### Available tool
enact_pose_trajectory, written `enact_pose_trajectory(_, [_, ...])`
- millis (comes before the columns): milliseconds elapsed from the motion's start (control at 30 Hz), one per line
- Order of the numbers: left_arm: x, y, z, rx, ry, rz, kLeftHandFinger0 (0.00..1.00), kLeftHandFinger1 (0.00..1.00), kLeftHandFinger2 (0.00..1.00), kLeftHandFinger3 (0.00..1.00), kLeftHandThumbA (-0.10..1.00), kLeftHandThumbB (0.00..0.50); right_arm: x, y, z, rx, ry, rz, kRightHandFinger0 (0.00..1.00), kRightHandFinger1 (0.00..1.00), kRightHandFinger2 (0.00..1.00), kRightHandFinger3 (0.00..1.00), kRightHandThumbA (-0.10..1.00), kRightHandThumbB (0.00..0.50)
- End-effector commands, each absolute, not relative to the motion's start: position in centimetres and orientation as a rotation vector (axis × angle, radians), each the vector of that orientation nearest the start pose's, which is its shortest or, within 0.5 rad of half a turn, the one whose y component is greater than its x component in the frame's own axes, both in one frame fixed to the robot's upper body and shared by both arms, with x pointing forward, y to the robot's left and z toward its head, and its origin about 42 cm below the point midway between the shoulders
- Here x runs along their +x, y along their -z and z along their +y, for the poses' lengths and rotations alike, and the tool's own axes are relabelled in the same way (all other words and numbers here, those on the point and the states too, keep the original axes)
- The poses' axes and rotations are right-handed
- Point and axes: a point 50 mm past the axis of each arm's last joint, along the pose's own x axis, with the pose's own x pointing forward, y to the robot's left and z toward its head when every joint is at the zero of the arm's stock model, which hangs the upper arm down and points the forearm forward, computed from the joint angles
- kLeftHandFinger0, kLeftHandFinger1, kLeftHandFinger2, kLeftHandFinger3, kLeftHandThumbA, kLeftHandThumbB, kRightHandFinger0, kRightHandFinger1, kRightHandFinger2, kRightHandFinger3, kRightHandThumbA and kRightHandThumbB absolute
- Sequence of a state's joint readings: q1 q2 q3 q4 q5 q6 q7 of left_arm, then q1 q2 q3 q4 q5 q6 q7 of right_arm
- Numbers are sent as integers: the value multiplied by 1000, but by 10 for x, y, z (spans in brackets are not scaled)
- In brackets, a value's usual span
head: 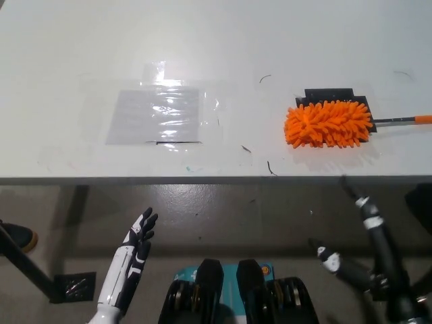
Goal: The robot uses it right hand to pick up an extended orange duster kept in the middle of the desk and presses its handle against the desk to collapse it
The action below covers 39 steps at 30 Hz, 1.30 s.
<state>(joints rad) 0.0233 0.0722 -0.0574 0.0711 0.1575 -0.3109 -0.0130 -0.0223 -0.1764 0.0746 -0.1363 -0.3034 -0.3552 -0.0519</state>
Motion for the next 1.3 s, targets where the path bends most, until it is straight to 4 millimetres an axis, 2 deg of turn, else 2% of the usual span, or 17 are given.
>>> enact_pose_trajectory(0, [276,-106,215,249,98,-321,1000,1000,1000,1000,1000,82,292,-221,-246,-633,-124,-619,1000,1000,1000,1000,1000,284])
enact_pose_trajectory(100, [276,-106,217,237,103,-321,1000,1000,1000,1000,1000,77,308,-267,-257,-730,-175,-644,1000,1000,1000,1000,1000,342])
enact_pose_trajectory(267, [274,-106,219,254,103,-317,1000,1000,1000,1000,1000,71,343,-327,-265,-962,-289,-585,1000,1000,1000,1000,1000,358])
enact_pose_trajectory(300, [274,-106,220,253,103,-317,1000,1000,1000,1000,1000,76,350,-333,-265,-987,-305,-566,1000,1000,1000,1000,1000,366])
enact_pose_trajectory(333, [273,-105,221,252,103,-316,1000,1000,1000,1000,1000,79,355,-337,-264,-1006,-319,-547,1000,1000,1000,1000,1000,330])
enact_pose_trajectory(367, [272,-104,220,253,101,-313,1000,1000,1000,1000,1000,83,369,-345,-264,-1054,-351,-521,1000,1000,1000,1000,1000,374])
enact_pose_trajectory(500, [268,-101,220,260,102,-311,1000,1000,1000,1000,1000,75,404,-362,-261,-1116,-434,-402,1000,1000,1000,1000,1000,412])
enact_pose_trajectory(600, [269,-102,221,266,100,-300,1000,1000,1000,1000,1000,70,433,-374,-255,-1177,-467,-335,1000,1000,1000,1000,1000,413])
enact_pose_trajectory(667, [266,-99,220,264,99,-297,1000,1000,1000,1000,1000,50,452,-379,-251,-1194,-484,-275,1000,1000,1000,1000,1000,389])
enact_pose_trajectory(833, [257,-95,218,263,97,-285,1000,1000,1000,1000,1000,45,460,-376,-248,-1216,-508,-237,1000,1000,1000,1000,1000,380])
enact_pose_trajectory(867, [253,-93,219,278,97,-275,1000,1000,1000,1000,1000,66,484,-374,-241,-1210,-553,-148,1000,1000,1000,1000,1000,417])
enact_pose_trajectory(900, [252,-93,220,282,99,-271,1000,1000,1000,1000,1000,67,490,-372,-239,-1211,-569,-126,1000,1000,1000,1000,1000,432])
enact_pose_trajectory(1033, [251,-92,220,275,96,-263,1000,1000,1000,1000,1000,62,498,-371,-236,-1214,-584,-92,1000,1000,1000,1000,1000,446])
enact_pose_trajectory(1067, [251,-92,219,279,95,-268,1000,1000,1000,1000,1000,31,507,-368,-232,-1225,-589,-46,1000,1000,1000,1000,1000,462])
enact_pose_trajectory(1133, [252,-93,218,283,99,-268,1000,1000,1000,1000,1000,53,519,-365,-229,-1211,-584,24,1000,1000,1000,1000,1000,478])
enact_pose_trajectory(1233, [252,-93,218,284,99,-269,1000,1000,1000,1000,1000,53,520,-365,-229,-1212,-586,28,1000,1000,1000,1000,1000,480])
enact_pose_trajectory(1267, [254,-94,217,283,104,-262,1000,1000,1000,1000,989,49,534,-364,-230,-1195,-580,70,1000,1000,1000,1000,1000,496])
